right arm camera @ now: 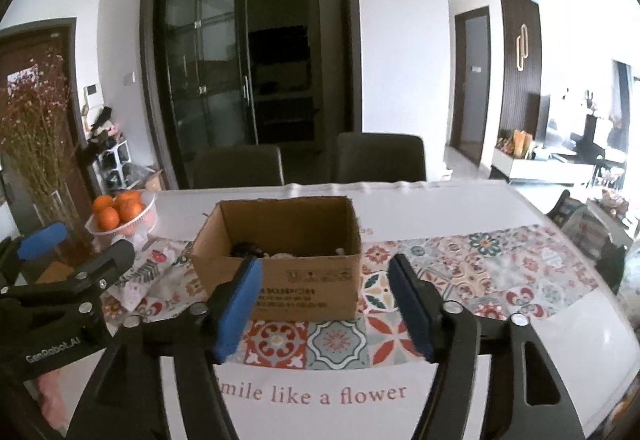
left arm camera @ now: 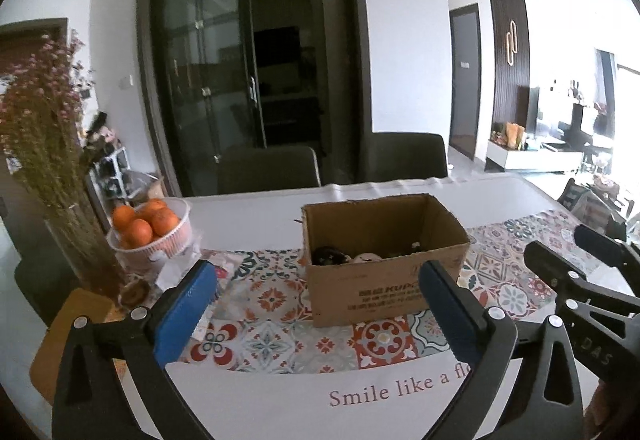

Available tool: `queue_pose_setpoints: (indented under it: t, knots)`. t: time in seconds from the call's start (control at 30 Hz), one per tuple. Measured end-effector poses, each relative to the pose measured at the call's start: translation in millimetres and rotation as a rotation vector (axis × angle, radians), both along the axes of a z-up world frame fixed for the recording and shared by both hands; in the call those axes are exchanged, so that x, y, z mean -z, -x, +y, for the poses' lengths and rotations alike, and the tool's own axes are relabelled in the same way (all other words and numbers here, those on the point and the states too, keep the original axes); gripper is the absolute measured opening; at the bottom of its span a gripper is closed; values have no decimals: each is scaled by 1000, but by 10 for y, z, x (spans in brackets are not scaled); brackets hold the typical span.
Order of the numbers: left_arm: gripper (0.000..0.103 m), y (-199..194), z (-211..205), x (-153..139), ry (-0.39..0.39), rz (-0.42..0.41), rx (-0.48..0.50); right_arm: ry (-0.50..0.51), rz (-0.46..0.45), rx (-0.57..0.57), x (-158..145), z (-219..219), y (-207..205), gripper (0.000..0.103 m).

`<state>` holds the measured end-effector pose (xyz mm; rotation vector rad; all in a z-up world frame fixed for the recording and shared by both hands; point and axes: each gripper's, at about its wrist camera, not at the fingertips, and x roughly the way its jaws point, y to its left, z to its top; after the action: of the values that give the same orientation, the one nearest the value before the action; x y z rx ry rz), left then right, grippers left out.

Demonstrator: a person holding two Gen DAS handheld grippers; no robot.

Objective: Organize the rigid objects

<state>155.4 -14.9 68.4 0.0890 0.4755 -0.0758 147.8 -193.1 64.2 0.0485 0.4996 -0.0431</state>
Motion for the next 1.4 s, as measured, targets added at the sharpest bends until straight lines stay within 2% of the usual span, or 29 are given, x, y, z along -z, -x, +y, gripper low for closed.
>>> queue_pose_setpoints:
  t: [0.03,0.3,0.67,1.4]
  knots:
    - [103,31,11,2,1,-7,-3,3,-5,3,-9,8,41,75]
    - [103,293,86,-13,28,-40,-32,15,-36,11,-50,64,293,78]
    - [103,525,124,-93,17,-105,-61,7,-60,6,-75,61,461,78]
    - [103,597,132,-130,32,-103,-54,18,-89,6,-127,83,589,78]
